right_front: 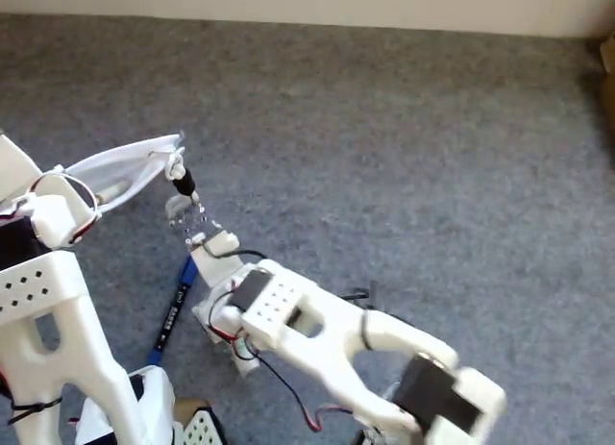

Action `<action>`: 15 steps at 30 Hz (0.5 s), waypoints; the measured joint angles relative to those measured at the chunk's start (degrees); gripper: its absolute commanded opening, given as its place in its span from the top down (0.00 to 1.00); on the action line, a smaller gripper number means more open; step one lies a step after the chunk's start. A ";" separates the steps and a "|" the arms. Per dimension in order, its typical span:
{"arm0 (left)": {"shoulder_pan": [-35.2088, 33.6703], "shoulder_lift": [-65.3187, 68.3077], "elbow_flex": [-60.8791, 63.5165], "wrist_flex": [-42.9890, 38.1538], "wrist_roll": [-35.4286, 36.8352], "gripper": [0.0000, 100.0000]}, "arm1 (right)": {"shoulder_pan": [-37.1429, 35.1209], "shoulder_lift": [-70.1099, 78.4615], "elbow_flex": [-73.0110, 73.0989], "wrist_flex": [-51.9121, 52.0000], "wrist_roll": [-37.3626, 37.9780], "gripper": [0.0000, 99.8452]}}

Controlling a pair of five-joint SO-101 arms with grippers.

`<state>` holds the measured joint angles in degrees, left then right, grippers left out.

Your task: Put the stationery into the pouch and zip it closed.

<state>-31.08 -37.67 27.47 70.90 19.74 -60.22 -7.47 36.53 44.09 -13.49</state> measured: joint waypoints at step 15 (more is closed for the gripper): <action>9.49 0.00 0.00 -0.09 -5.19 0.99 | 5.54 -32.79 7.30 0.18 0.18 1.00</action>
<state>-21.58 -37.67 27.47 70.81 14.55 -54.68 -40.26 43.82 44.26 -13.32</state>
